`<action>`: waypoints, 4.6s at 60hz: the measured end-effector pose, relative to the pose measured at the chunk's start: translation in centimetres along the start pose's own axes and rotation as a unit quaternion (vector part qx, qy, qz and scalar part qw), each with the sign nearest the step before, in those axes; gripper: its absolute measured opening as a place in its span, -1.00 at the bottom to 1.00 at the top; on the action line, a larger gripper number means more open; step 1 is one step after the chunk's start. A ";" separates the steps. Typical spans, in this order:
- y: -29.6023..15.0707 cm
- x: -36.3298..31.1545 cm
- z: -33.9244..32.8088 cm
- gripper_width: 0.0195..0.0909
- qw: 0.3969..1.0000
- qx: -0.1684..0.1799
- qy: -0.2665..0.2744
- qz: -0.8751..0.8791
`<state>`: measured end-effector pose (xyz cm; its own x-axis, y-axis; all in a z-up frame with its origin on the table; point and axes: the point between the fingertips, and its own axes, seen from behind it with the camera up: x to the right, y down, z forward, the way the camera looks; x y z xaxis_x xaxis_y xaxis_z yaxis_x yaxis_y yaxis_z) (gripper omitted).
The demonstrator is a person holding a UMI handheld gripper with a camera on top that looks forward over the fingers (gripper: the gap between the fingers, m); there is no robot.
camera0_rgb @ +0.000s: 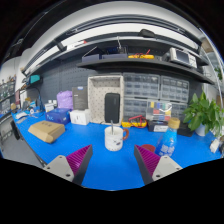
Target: Pour water
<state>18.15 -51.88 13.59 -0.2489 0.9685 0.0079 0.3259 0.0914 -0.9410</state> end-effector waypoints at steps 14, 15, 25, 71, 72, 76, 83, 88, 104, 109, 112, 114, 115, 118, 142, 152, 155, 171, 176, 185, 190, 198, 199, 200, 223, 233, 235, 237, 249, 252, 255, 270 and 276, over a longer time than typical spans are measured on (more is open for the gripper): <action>5.8 6.9 -4.8 0.85 0.998 -0.031 0.060 0.018; 6.0 7.6 -5.0 0.85 0.997 -0.032 0.068 0.020; 7.4 13.2 -4.3 0.84 0.991 -0.034 0.123 0.046; 3.6 17.3 7.2 -0.39 0.992 0.044 0.115 0.040; 3.6 17.2 7.3 -0.38 0.992 0.043 0.113 0.040; 3.7 17.2 7.4 -0.53 0.992 0.035 0.113 0.033; 3.7 16.8 7.4 -0.53 0.993 0.028 0.118 0.009; 3.6 16.6 7.8 -0.54 0.992 0.016 0.126 -0.018; 0.5 17.2 11.0 -0.54 0.965 -0.059 0.131 -0.221; -1.1 17.1 12.7 -0.54 0.938 -0.077 0.126 -0.312; -1.9 16.9 13.6 -0.54 0.913 -0.092 0.122 -0.378; -2.5 16.8 14.3 -0.54 0.894 -0.099 0.122 -0.420; -2.6 16.8 14.6 -0.54 0.883 -0.104 0.120 -0.441; -2.7 16.7 15.6 -0.54 0.848 -0.124 0.114 -0.503; -6.3 15.1 20.1 -0.49 0.577 -0.145 0.118 -0.795; -6.7 13.9 20.9 -0.49 0.507 -0.135 0.116 -0.843; -6.4 13.8 20.8 -0.49 0.509 -0.138 0.112 -0.842; -5.8 15.1 19.3 -0.48 0.675 -0.140 0.113 -0.716; -5.8 15.6 18.3 -0.48 0.760 -0.131 0.114 -0.626; -6.0 15.2 17.7 -0.48 0.900 -0.092 0.099 -0.415; -6.1 16.1 17.3 -0.48 0.951 -0.073 0.081 -0.289; -6.1 17.2 17.3 -0.48 0.990 -0.025 0.058 -0.124; -6.2 17.4 17.3 -0.47 0.993 -0.018 0.056 -0.106; -6.1 17.5 17.3 -0.47 0.995 -0.013 0.054 -0.089; -3.5 18.6 19.3 -0.42 0.996 0.074 0.051 0.017; -1.1 19.0 20.0 -0.38 0.994 0.083 0.056 0.031; -1.2 18.9 19.8 -0.40 0.994 0.091 0.053 0.031; -1.3 18.9 19.6 -0.35 0.994 0.095 0.053 0.029; -0.6 18.8 19.8 0.26 0.996 0.074 0.050 0.012; 0.2 19.0 19.6 0.62 0.997 0.054 0.052 0.009; 0.8 19.0 19.0 0.63 0.998 0.042 0.055 0.012; 4.3 16.1 12.0 0.62 0.997 -0.022 0.073 0.012; 3.8 13.8 9.4 0.66 0.996 -0.039 0.068 0.038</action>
<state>7.39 -40.36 7.00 -0.0961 0.9953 -0.0109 0.4109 0.0297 -0.9112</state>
